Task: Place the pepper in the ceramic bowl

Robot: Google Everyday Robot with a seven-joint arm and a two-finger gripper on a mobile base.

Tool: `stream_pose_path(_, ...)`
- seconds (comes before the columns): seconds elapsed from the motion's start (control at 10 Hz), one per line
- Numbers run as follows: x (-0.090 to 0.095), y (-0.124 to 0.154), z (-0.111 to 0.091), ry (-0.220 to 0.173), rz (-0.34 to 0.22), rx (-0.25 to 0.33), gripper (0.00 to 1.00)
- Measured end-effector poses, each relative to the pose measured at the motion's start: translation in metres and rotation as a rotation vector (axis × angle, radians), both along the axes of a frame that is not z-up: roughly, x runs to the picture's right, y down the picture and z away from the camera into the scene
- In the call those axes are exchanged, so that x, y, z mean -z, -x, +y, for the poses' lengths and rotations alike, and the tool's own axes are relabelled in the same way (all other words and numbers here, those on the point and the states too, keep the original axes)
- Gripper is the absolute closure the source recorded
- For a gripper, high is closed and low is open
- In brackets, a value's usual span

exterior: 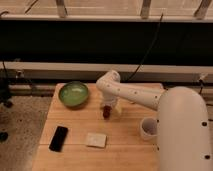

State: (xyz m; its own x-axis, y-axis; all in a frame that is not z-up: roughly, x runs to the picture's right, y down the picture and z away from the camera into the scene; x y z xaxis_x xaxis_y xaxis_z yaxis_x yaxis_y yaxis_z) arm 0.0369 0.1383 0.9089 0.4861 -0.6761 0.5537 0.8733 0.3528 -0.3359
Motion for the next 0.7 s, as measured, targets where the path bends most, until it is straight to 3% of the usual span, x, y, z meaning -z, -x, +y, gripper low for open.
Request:
stream_pose_path(0.5, 0.005, 0.002, 0.003, 0.003, -0.016, 0.012, 0.95)
stream_pose_path(0.7, 0.017, 0.010, -0.002, -0.015, -0.038, 0.025, 1.00)
